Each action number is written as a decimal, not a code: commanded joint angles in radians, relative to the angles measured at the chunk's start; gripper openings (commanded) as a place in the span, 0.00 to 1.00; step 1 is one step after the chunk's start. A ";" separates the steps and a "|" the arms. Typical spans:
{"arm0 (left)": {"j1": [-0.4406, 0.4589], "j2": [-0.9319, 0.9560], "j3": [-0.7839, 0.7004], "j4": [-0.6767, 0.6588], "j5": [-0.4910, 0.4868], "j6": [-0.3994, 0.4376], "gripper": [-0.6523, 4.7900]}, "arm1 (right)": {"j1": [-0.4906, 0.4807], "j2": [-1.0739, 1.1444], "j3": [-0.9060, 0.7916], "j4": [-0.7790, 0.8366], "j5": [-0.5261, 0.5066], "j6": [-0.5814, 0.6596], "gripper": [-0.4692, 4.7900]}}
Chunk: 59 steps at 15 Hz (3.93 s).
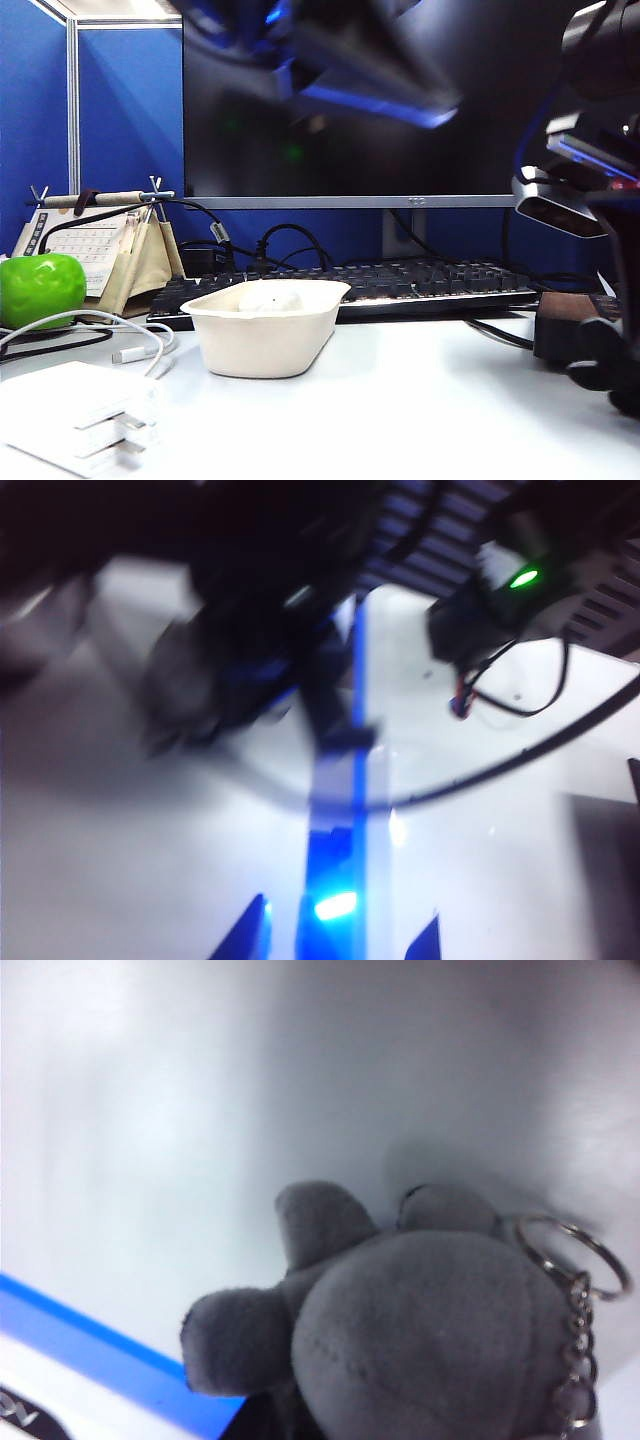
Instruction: Place the tilting octopus upright.
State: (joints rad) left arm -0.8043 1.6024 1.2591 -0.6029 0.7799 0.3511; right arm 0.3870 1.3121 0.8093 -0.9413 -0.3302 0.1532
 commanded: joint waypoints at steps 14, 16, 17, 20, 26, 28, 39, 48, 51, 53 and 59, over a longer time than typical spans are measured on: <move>-0.047 -0.003 0.004 0.035 -0.021 -0.003 0.21 | 0.002 -0.002 -0.001 -0.020 -0.031 0.002 0.31; -0.047 -0.003 0.004 0.035 -0.021 -0.011 0.21 | 0.002 -0.002 -0.001 -0.016 -0.031 0.002 0.31; -0.047 -0.003 0.004 0.035 -0.021 -0.011 0.21 | 0.002 -0.002 -0.001 0.000 -0.031 0.001 0.31; -0.046 -0.021 0.009 0.035 -0.019 -0.074 0.21 | 0.002 -0.019 0.006 0.021 -0.081 -0.017 0.31; -0.045 -0.241 0.050 0.023 -0.088 -0.076 0.21 | 0.000 -0.252 0.104 -0.010 -0.099 -0.019 0.31; -0.046 -0.364 0.049 -0.012 -0.088 -0.079 0.21 | 0.000 -0.392 0.154 -0.023 -0.099 -0.019 0.31; -0.049 -0.995 0.047 -0.234 -0.088 -0.282 0.11 | -0.001 -0.995 0.190 -0.105 -0.090 0.014 0.10; -0.048 -1.194 0.017 -0.303 -0.409 -0.221 0.11 | -0.001 -1.020 0.042 0.330 0.101 -0.194 0.11; -0.048 -1.194 -0.071 -0.185 -0.609 -0.219 0.11 | -0.001 -1.019 -0.065 0.500 0.108 -0.120 0.11; -0.048 -1.189 -0.134 -0.175 -0.668 -0.221 0.11 | -0.001 -1.019 -0.084 0.414 0.107 -0.094 0.11; -0.048 -1.189 -0.135 -0.279 -0.664 -0.221 0.11 | -0.001 -1.020 -0.085 0.286 0.107 -0.094 0.11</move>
State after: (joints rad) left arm -0.8516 0.4133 1.1217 -0.8894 0.1154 0.1268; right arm 0.3859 0.2920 0.7227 -0.6586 -0.2268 0.0566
